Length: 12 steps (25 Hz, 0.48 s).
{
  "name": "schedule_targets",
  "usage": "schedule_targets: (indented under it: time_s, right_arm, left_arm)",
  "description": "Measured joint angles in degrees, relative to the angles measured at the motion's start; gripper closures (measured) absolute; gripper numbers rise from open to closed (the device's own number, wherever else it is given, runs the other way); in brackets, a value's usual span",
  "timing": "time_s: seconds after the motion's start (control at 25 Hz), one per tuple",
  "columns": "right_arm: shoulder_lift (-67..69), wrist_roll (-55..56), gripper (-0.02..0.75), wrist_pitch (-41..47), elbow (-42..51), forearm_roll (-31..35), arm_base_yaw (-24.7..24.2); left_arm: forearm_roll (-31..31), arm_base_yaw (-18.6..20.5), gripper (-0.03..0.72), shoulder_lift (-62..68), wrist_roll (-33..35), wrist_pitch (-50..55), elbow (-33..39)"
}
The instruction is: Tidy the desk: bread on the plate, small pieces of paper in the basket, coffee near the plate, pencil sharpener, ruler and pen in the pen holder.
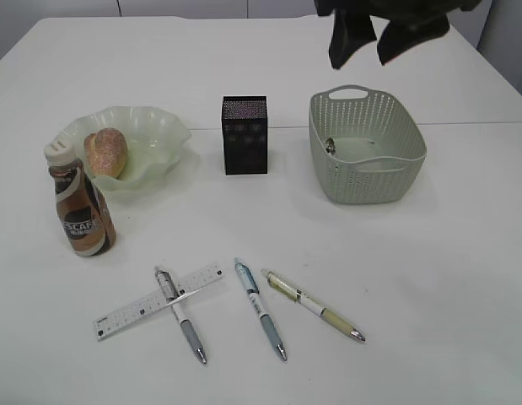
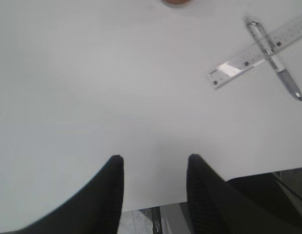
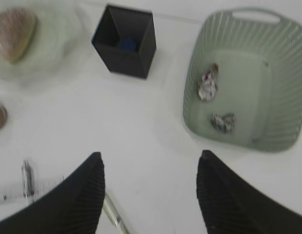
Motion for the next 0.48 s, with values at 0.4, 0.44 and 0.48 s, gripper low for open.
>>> schedule_targets:
  time_s: [0.4,0.44,0.48]
  right_arm:
    - [-0.1,0.1,0.271,10.3,0.0,1.8,0.0]
    - [-0.1,0.2,0.271,10.4,0.0,1.9,0.0]
    - [-0.1,0.2,0.271,10.5,0.0,1.9,0.0]
  left_arm:
    - [-12.0,0.0,0.363,0.5,18.7,0.0,0.0]
    - [-12.6,-0.1,0.358,1.0,19.7,0.0,-0.1]
    - [-12.8,-0.5,0.350,1.7,20.7,0.0,-0.1]
